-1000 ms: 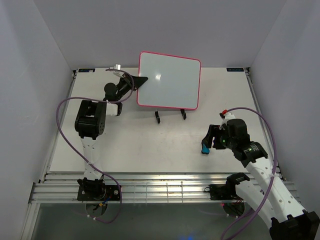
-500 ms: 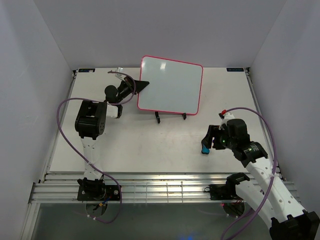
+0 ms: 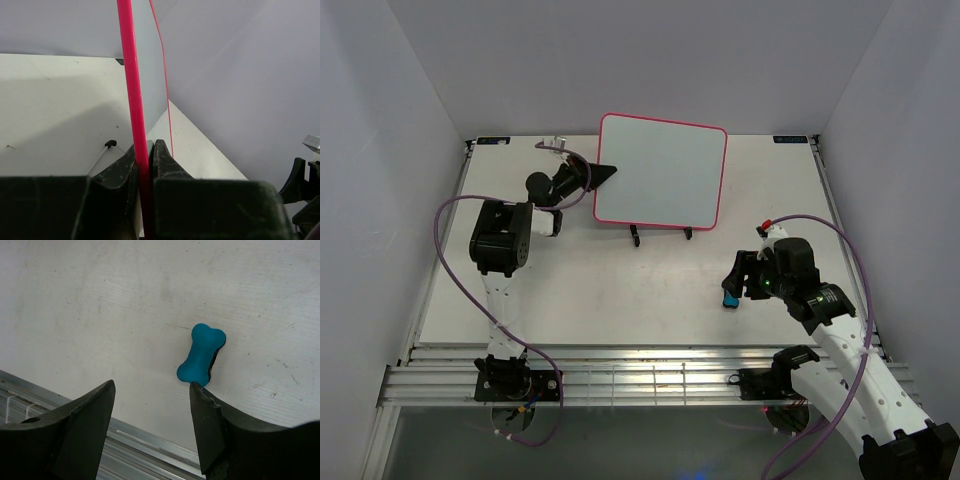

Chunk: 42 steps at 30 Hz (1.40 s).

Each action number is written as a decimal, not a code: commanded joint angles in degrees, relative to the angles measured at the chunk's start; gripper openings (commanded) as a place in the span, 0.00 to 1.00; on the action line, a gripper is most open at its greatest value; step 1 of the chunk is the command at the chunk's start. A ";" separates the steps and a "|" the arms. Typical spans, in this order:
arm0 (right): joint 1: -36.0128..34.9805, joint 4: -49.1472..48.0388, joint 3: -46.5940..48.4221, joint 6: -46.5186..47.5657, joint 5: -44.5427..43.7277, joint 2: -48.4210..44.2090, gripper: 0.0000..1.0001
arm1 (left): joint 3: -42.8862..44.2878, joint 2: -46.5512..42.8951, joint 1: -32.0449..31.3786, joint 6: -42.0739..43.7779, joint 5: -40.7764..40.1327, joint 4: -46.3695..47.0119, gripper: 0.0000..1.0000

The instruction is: Erase the whiteboard

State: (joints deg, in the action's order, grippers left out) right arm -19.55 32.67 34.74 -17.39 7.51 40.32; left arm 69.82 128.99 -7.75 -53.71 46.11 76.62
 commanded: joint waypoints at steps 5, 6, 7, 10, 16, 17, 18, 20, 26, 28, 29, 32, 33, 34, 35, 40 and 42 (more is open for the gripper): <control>0.13 -1.55 1.91 1.30 1.72 -1.03 0.67 | -4.95 0.12 2.21 19.16 9.62 20.15 0.00; 0.13 -1.55 2.00 1.39 1.81 -1.12 0.67 | -5.31 0.12 2.39 19.61 9.88 20.15 0.00; 0.13 -1.55 1.91 1.39 2.07 -1.38 0.67 | -5.48 0.21 2.39 19.87 10.05 20.06 0.00; 0.13 -1.64 2.00 1.48 2.42 -1.82 0.67 | -5.75 0.82 2.82 20.66 11.55 20.06 0.00; 0.04 -1.55 2.35 1.74 2.86 -2.69 0.67 | -6.80 2.06 3.44 23.12 12.08 20.06 0.00; 0.13 -1.64 2.35 1.74 2.95 -2.78 0.67 | -6.98 2.23 3.62 23.48 12.25 19.97 0.00; 0.13 -1.64 2.26 1.74 3.04 -2.87 0.67 | -7.07 2.49 3.70 23.65 12.17 20.06 0.00; 0.13 -1.64 2.35 1.83 3.30 -3.22 0.67 | -7.16 3.20 4.14 23.92 12.25 19.97 0.00; 0.13 -2.17 2.17 1.83 4.18 -3.49 0.67 | -7.33 3.73 4.32 27.69 13.74 20.06 0.00; 0.13 -2.26 2.09 1.92 4.27 -3.58 0.66 | -7.51 3.64 4.41 29.36 14.19 19.97 0.00; 0.13 -2.26 2.00 2.01 4.18 -3.66 0.66 | -7.86 3.64 4.50 29.89 13.84 19.97 0.00; 0.13 -2.43 1.82 2.01 4.09 -4.10 0.66 | -8.64 3.99 4.93 30.51 13.92 20.06 0.00; 0.13 -2.43 1.73 1.92 4.18 -4.19 0.66 | -9.00 3.90 5.02 30.95 13.92 19.97 0.00; 0.13 -2.52 1.82 1.92 4.18 -4.19 0.66 | -9.44 3.90 5.20 31.21 13.92 19.97 0.00; 0.13 -2.52 1.82 2.01 4.27 -4.28 0.66 | -9.62 3.81 5.29 31.21 14.36 19.97 0.02; 0.13 -2.78 1.73 2.09 4.62 -4.81 0.67 | -10.49 3.90 5.55 30.42 14.01 19.88 0.23; 0.13 -2.87 1.73 2.27 4.62 -5.07 0.67 | -10.84 3.55 5.55 30.25 13.14 19.88 0.30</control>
State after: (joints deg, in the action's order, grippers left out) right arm -19.55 32.42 34.74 -16.03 10.94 36.14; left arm 61.47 130.08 -3.46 -40.29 55.81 80.42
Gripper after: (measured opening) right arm 0.671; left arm 0.317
